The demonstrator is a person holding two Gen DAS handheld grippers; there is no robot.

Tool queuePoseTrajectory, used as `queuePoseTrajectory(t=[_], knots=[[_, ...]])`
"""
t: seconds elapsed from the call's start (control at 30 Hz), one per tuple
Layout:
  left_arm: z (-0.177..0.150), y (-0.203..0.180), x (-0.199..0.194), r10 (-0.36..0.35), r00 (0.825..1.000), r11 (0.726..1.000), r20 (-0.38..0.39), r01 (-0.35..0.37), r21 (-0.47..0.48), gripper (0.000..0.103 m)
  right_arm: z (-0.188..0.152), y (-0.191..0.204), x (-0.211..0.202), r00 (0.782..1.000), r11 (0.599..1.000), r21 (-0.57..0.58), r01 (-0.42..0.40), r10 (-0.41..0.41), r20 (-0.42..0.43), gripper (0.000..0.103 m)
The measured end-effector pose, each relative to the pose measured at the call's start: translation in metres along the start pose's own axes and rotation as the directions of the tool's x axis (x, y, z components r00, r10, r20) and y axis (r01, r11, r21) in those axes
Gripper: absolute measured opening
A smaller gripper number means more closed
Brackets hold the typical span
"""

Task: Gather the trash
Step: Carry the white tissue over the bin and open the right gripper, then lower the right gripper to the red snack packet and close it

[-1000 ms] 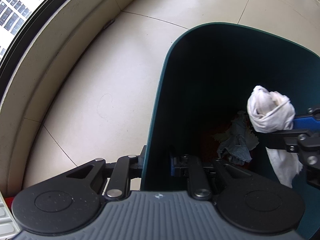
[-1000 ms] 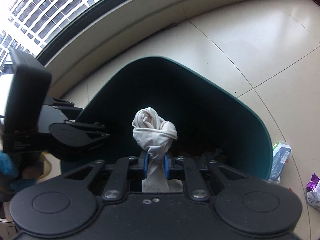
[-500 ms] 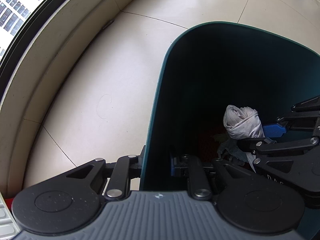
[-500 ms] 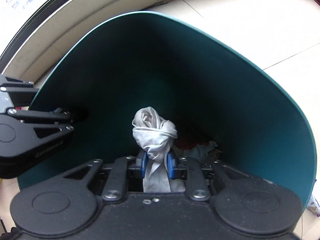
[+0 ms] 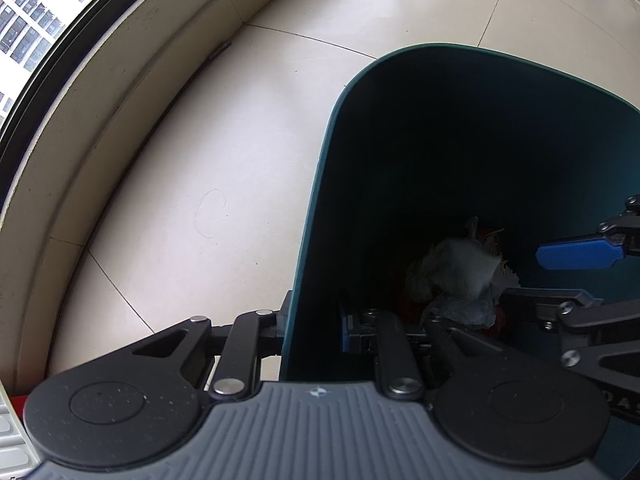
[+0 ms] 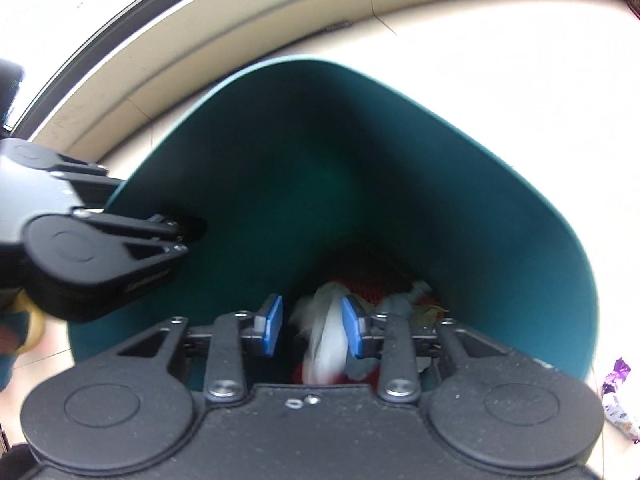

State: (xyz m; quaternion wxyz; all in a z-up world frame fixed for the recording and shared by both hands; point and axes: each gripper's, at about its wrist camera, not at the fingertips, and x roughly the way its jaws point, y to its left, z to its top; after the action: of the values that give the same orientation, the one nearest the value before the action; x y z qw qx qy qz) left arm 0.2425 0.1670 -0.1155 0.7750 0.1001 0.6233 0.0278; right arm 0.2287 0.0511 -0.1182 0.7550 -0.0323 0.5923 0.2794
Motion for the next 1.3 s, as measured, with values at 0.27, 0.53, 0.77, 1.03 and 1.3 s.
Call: queuePoseTrajectory(t=[0.27, 0.53, 0.77, 1.03, 1.3], knots=[[0.001, 0.0, 0.0, 0.001, 1.0, 1.0, -0.004, -0.001, -0.002, 0.018, -0.008, -0.011, -0.058, 0.993, 0.998, -0.04, -0.057, 0.061, 0.099, 0.042], [0.002, 0.0, 0.0, 0.0, 1.0, 1.0, -0.005, 0.0, -0.003, 0.018, -0.023, -0.029, -0.123, 0.976, 0.995, -0.04, -0.087, 0.093, 0.195, 0.047], [0.002, -0.001, -0.001, 0.005, 1.0, 1.0, -0.005, -0.005, -0.003, 0.018, -0.041, -0.06, -0.156, 0.973, 0.999, 0.026, -0.029, 0.022, 0.231, 0.054], [0.002, -0.002, 0.0, 0.009, 1.0, 1.0, -0.004, -0.009, -0.003, 0.018, -0.084, -0.14, -0.155, 0.964, 0.975, 0.181, 0.13, -0.167, 0.209, 0.064], [0.002, -0.002, 0.0, 0.009, 1.0, 1.0, -0.007, -0.009, -0.006, 0.018, -0.117, -0.227, -0.091, 0.977, 0.96, 0.238, 0.148, -0.179, 0.115, 0.08]])
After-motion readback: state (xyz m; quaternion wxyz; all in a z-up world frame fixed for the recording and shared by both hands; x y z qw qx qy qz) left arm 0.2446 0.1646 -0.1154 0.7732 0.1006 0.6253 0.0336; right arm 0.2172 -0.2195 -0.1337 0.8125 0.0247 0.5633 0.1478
